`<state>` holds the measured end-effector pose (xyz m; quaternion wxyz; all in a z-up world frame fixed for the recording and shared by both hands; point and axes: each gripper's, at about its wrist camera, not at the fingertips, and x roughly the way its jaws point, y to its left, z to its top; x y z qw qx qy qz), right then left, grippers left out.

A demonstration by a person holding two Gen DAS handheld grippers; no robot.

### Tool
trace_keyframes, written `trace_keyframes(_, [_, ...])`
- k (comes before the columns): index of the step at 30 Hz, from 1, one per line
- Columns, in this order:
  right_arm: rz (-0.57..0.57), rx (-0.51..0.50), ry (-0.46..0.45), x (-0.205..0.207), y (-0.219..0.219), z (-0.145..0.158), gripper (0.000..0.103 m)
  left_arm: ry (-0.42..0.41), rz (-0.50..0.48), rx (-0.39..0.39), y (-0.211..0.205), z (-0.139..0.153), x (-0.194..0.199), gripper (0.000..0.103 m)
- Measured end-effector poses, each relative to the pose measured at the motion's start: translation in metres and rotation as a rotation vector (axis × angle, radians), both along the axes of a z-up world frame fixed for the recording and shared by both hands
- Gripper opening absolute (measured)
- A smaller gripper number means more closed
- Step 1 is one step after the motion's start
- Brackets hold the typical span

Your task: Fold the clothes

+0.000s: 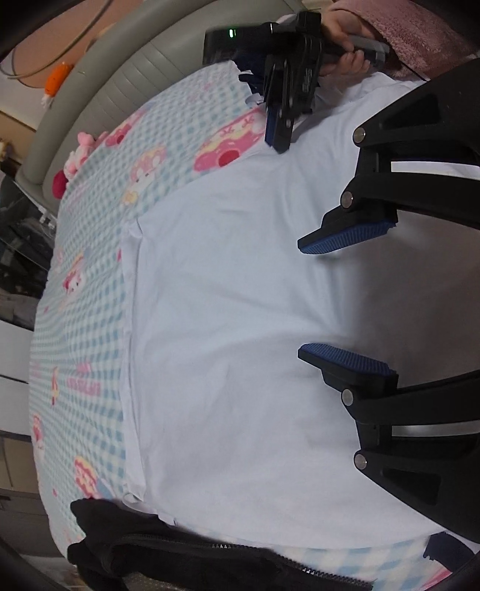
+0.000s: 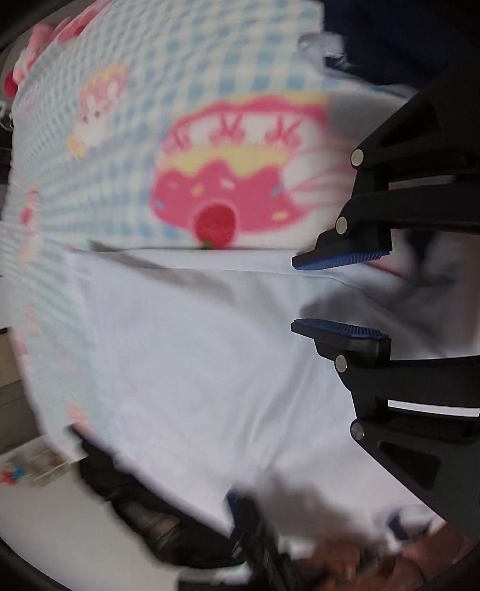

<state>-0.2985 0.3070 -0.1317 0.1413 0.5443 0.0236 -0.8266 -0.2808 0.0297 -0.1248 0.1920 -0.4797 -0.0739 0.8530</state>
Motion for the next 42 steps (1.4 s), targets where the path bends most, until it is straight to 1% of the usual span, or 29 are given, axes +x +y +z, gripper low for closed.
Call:
trace_keyframes(2, [-0.003,0.078,-0.012,-0.008,-0.002,-0.018,0.012,0.025,0.014,-0.005,-0.014,0.008,0.010,0.053])
trace_keyframes(3, [-0.038,0.096,0.007,-0.006,0.005,-0.017,0.007,0.038,0.021,-0.007,-0.022,0.013,0.015,0.053])
trace_keyframes(4, [-0.073,0.114,0.027,-0.004,0.012,-0.015,0.007,0.049,0.030,-0.012,-0.030,0.017,0.019,0.053])
trace_keyframes(5, [-0.109,0.134,0.046,-0.002,0.019,-0.014,0.007,0.052,0.046,-0.031,-0.043,0.018,0.020,0.056])
trace_keyframes(6, [-0.157,0.177,0.053,-0.001,0.027,-0.013,0.002,0.052,0.065,-0.056,-0.056,0.019,0.021,0.058])
trace_keyframes(7, [-0.186,0.167,0.059,0.000,0.035,-0.011,0.002,0.035,0.098,-0.114,-0.069,0.014,0.018,0.058])
trace_keyframes(8, [-0.213,0.154,0.064,0.000,0.043,-0.008,0.003,0.014,0.130,-0.149,-0.082,0.008,0.015,0.058])
trace_keyframes(9, [-0.224,0.068,0.054,0.000,0.049,-0.003,0.007,-0.006,0.160,-0.174,-0.094,0.002,0.012,0.058])
trace_keyframes(11, [-0.178,-0.040,0.058,-0.007,0.043,0.010,0.016,-0.031,0.201,-0.097,-0.118,-0.002,0.006,0.058])
trace_keyframes(12, [-0.154,-0.091,0.060,-0.010,0.040,0.016,0.025,-0.022,0.213,-0.067,-0.124,0.000,0.003,0.058])
trace_keyframes(13, [-0.131,-0.072,0.064,-0.017,0.030,0.018,0.029,-0.012,0.221,-0.040,-0.128,0.003,0.000,0.058])
trace_keyframes(15, [-0.080,-0.050,0.053,-0.035,0.010,0.019,0.029,0.029,0.191,-0.012,-0.120,0.011,-0.009,0.058])
trace_keyframes(18, [-0.021,-0.024,0.029,-0.055,-0.021,0.017,0.028,0.060,0.076,-0.014,-0.092,0.019,-0.027,0.058])
trace_keyframes(20, [0.001,0.001,0.014,-0.070,-0.036,0.011,0.028,0.013,0.033,-0.068,-0.077,0.005,-0.041,0.058])
trace_keyframes(23, [-0.018,0.020,-0.037,-0.090,-0.037,-0.007,0.026,-0.058,-0.030,-0.151,-0.056,-0.015,-0.064,0.058])
trace_keyframes(25, [-0.030,0.047,-0.017,-0.095,-0.029,-0.009,0.025,-0.102,-0.065,-0.203,-0.044,-0.027,-0.078,0.059])
trace_keyframes(26, [-0.054,0.081,0.008,-0.095,-0.024,-0.005,0.022,-0.104,-0.034,-0.211,-0.054,-0.026,-0.080,0.058])
trace_keyframes(27, [-0.077,0.115,0.033,-0.095,-0.018,-0.001,0.008,-0.105,-0.002,-0.222,-0.064,-0.025,-0.081,0.051])
trace_keyframes(28, [-0.101,0.149,0.058,-0.095,-0.012,0.003,0.011,-0.101,0.031,-0.247,-0.071,-0.022,-0.083,0.046])
trace_keyframes(29, [-0.123,0.181,0.083,-0.095,-0.006,0.008,0.011,-0.087,0.053,-0.245,-0.075,-0.016,-0.085,0.042])
trace_keyframes(31, [-0.112,0.115,0.111,-0.098,-0.003,0.017,0.014,-0.056,0.093,-0.239,-0.082,-0.005,-0.088,0.047])
trace_keyframes(32, [-0.105,0.082,0.123,-0.100,-0.002,0.021,0.015,-0.030,0.086,-0.220,-0.081,0.001,-0.091,0.052])
trace_keyframes(33, [-0.077,0.055,0.109,-0.104,-0.007,0.020,0.016,-0.012,0.075,-0.195,-0.077,0.006,-0.094,0.053])
trace_keyframes(35, [-0.009,0.085,0.072,-0.115,-0.028,0.009,0.017,-0.001,0.055,-0.158,-0.070,0.011,-0.104,0.055])
trace_keyframes(36, [0.006,0.125,0.050,-0.117,-0.035,0.000,0.017,-0.015,0.048,-0.166,-0.065,0.007,-0.111,0.055])
trace_keyframes(37, [0.009,0.166,0.032,-0.121,-0.039,-0.009,0.017,-0.034,0.054,-0.219,-0.062,0.000,-0.120,0.055])
trace_keyframes(39, [-0.003,0.177,0.022,-0.130,-0.037,-0.016,0.016,-0.063,0.080,-0.379,-0.067,-0.019,-0.132,0.056])
trace_keyframes(41, [-0.045,0.191,0.050,-0.136,-0.025,-0.011,0.016,-0.066,0.077,-0.402,-0.083,-0.024,-0.133,0.056])
trace_keyframes(42, [-0.060,0.183,0.060,-0.138,-0.018,-0.007,0.020,-0.066,0.075,-0.409,-0.091,-0.026,-0.134,0.052])
